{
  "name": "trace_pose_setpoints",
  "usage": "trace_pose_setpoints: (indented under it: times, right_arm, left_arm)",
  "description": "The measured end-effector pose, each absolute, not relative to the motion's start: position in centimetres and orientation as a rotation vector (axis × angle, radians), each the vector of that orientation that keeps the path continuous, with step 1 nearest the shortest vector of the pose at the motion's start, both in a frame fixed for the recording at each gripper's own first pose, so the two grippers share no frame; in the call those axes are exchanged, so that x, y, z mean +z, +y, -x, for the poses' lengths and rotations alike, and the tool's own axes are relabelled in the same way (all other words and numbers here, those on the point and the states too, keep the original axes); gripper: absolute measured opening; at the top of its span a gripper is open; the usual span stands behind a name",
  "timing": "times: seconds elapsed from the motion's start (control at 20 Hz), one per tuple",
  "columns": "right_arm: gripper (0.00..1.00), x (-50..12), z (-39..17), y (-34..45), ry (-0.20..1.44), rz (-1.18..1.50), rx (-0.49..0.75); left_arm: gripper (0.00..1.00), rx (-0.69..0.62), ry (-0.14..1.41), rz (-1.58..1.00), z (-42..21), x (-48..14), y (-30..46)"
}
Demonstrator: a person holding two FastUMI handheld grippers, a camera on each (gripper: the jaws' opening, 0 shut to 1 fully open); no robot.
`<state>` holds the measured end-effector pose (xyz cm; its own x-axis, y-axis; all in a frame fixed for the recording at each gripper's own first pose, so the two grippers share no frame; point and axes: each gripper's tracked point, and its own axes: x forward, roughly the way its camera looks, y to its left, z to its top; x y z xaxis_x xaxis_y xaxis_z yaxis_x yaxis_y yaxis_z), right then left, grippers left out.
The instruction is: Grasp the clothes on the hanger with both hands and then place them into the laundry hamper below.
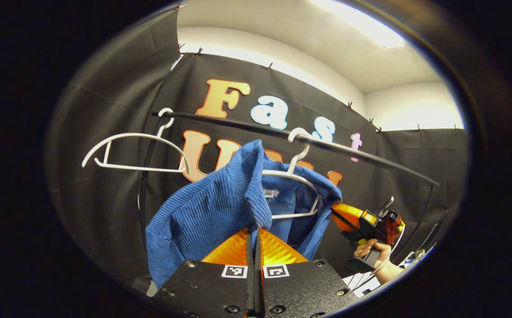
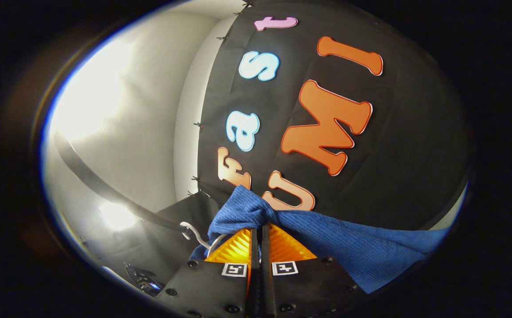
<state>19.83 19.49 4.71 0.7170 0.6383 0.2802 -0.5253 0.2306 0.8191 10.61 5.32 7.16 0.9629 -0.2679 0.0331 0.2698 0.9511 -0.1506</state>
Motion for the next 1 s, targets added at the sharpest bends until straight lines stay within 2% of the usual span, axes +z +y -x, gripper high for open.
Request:
trace_pose_setpoints:
  times: [0.35, 0.6, 1.0]
  right_arm:
    - [0.07, 6.0, -21.3, 18.9, 0.123, -1.124, 0.791]
    - [0.07, 6.6, -22.9, 18.9, 0.132, -1.163, 0.781]
    - [0.07, 6.6, -26.0, 18.8, 0.167, -1.133, 0.71]
  left_arm:
    - [0.01, -0.154, -0.128, 0.15, -9.5, 12.5, 12.9]
    - [0.01, -0.126, -0.179, 0.179, -10.6, 15.5, 16.7]
    - [0.0, -0.111, -0.139, 0.148, -15.5, 15.6, 20.6]
